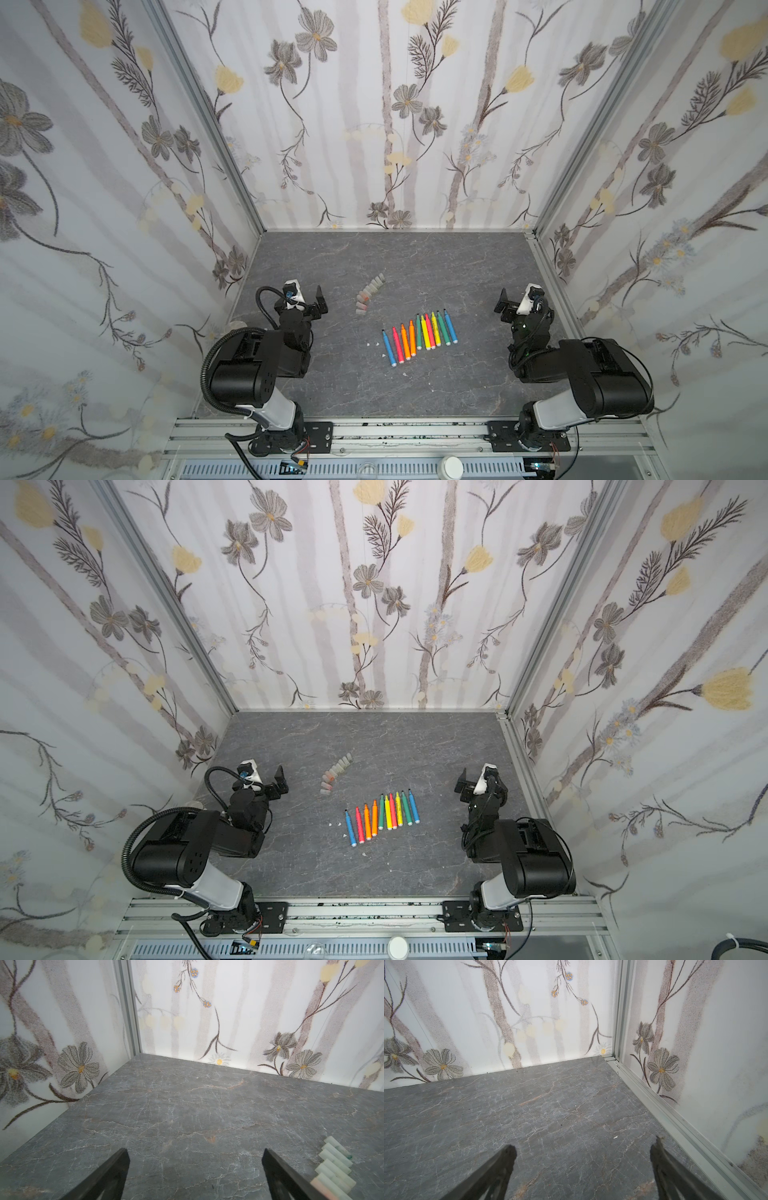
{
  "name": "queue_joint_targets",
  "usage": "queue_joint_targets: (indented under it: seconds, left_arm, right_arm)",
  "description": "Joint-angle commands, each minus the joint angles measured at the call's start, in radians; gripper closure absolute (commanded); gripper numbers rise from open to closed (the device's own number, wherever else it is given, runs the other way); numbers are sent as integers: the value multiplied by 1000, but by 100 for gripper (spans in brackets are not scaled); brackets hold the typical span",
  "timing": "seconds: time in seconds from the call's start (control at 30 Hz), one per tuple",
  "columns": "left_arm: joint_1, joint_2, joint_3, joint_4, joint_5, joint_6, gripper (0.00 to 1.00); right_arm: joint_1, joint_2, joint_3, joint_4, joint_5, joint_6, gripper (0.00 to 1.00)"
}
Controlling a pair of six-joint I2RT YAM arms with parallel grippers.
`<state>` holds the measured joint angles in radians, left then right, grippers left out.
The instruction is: Open the pen caps
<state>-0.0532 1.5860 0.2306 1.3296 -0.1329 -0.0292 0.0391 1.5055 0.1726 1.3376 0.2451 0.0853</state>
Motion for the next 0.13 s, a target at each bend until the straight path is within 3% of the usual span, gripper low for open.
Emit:
queue_joint_targets:
  seconds: [0.0,0.1]
  left_arm:
    - [7,-1,9,11,32,6,0]
    - [7,0,6,14,27,4,0]
  right_arm:
    - [2,2,5,15,5,-16,0]
    - [2,2,5,15,4,-16,0]
